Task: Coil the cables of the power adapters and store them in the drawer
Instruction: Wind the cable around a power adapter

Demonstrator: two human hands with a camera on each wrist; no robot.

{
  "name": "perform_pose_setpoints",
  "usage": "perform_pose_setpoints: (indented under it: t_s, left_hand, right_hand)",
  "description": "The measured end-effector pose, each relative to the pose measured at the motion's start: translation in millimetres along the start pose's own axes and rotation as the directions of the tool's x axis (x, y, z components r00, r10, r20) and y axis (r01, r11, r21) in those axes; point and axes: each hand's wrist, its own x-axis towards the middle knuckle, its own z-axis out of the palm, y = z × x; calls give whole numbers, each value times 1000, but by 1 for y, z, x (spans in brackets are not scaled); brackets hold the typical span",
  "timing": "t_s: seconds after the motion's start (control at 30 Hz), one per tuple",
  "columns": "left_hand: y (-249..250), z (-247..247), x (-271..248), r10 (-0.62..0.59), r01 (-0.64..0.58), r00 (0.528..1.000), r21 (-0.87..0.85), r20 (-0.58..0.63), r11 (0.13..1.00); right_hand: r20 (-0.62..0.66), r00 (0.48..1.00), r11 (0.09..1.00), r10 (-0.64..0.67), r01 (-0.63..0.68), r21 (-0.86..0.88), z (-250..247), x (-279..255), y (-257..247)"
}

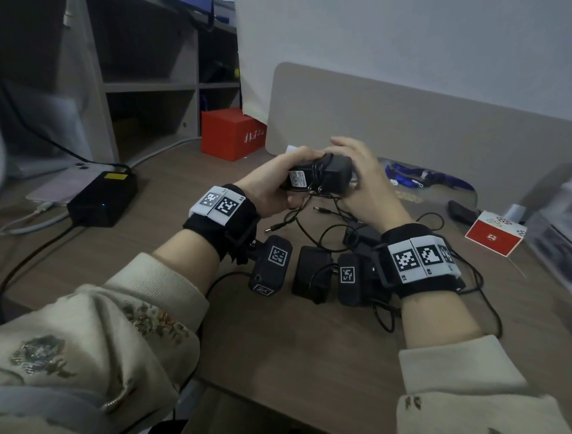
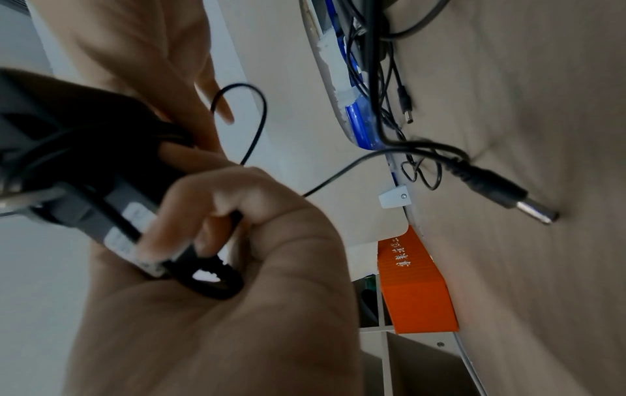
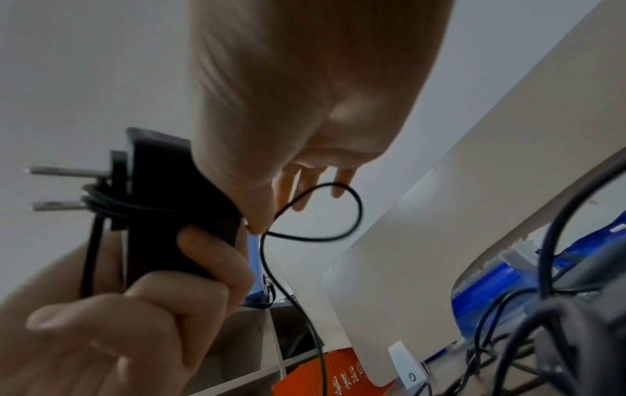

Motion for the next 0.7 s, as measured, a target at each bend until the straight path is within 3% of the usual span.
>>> perform_pose_setpoints:
  t_s: [0.1, 0.2, 0.3, 0.37, 0.53, 0.7]
  left_hand:
    - [-1, 1, -2, 4, -4, 998, 12, 60, 1000]
    - [-1, 0, -1, 28, -25, 995, -32, 95, 999]
    - [0, -1, -1, 57, -50, 994, -84, 91, 995]
    - [1, -1, 0, 89, -81, 994, -123, 57, 989]
    - [-1, -3, 8, 151, -170, 982, -183, -113, 968]
    - [-1, -9, 15, 172, -242, 947, -251, -271, 937]
  right_hand:
    - [23, 997, 995, 74, -75, 71, -2, 0, -5]
    - [121, 986, 993, 114, -114, 0, -2, -2, -11]
    - [107, 984, 984, 143, -153, 93, -1, -3, -14]
    - [111, 980, 972, 168, -183, 148, 1, -4, -13]
    - [191, 950, 959, 247, -268, 91, 2, -3, -11]
    - [354, 891, 955, 282, -297, -12, 2, -3, -6]
